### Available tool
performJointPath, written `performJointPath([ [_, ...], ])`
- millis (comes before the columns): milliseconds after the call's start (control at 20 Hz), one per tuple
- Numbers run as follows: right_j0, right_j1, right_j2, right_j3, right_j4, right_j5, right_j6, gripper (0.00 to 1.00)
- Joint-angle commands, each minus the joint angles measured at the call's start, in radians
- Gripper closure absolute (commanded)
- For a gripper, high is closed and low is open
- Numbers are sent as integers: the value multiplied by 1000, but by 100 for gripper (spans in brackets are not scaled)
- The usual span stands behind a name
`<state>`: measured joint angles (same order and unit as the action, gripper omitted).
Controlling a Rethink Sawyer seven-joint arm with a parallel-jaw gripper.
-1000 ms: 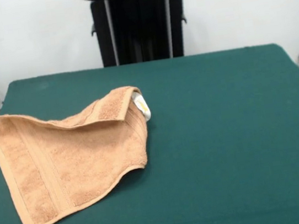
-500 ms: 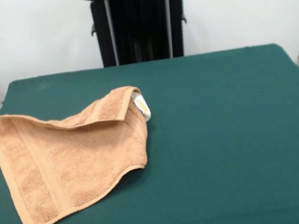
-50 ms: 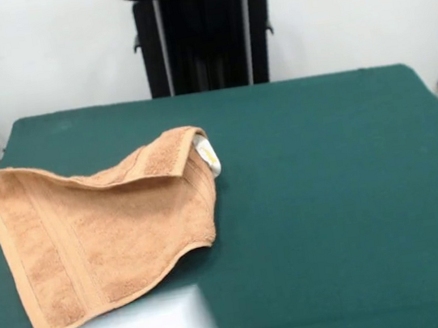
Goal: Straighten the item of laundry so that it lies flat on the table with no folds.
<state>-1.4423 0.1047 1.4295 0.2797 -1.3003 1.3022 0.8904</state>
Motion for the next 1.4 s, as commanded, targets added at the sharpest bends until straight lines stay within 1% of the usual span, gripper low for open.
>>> performJointPath([
  [50,70,65,45,-41,-73,46,-318,0],
  [700,60,70,83,-54,-110,60,-346,0],
  [1400,51,87,95,-49,-112,41,-334,0],
])
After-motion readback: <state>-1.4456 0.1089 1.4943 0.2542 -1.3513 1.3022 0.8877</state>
